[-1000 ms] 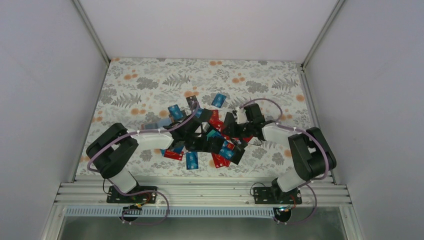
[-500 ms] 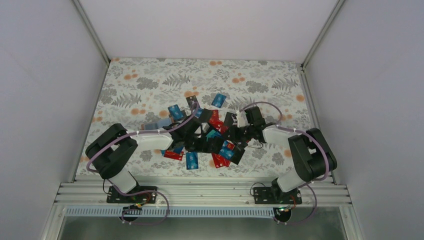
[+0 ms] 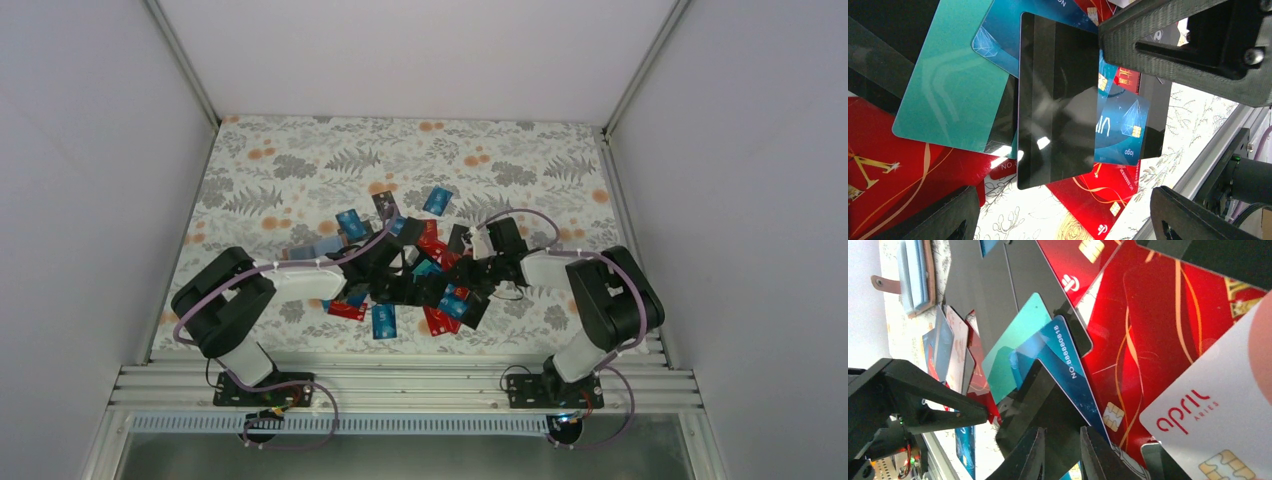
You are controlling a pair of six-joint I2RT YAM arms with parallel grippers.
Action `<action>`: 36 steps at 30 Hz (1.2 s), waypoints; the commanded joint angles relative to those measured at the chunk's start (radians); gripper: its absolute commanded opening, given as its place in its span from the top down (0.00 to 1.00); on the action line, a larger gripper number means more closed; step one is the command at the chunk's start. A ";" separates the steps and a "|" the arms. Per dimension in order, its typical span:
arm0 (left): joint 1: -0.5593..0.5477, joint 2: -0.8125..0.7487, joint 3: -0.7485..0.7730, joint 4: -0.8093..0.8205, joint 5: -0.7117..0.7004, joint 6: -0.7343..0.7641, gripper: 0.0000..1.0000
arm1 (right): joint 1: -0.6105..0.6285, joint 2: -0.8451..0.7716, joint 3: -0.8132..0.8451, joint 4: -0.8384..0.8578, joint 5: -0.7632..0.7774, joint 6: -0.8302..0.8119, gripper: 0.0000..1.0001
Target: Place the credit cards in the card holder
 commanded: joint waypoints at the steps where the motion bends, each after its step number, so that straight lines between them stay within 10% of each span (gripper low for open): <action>1: -0.009 0.026 -0.007 -0.003 -0.004 -0.006 0.14 | 0.002 0.033 -0.023 0.051 0.000 -0.001 0.79; 36: -0.010 0.076 -0.162 0.333 0.113 -0.275 0.22 | 0.003 0.043 -0.083 0.035 0.073 0.006 0.80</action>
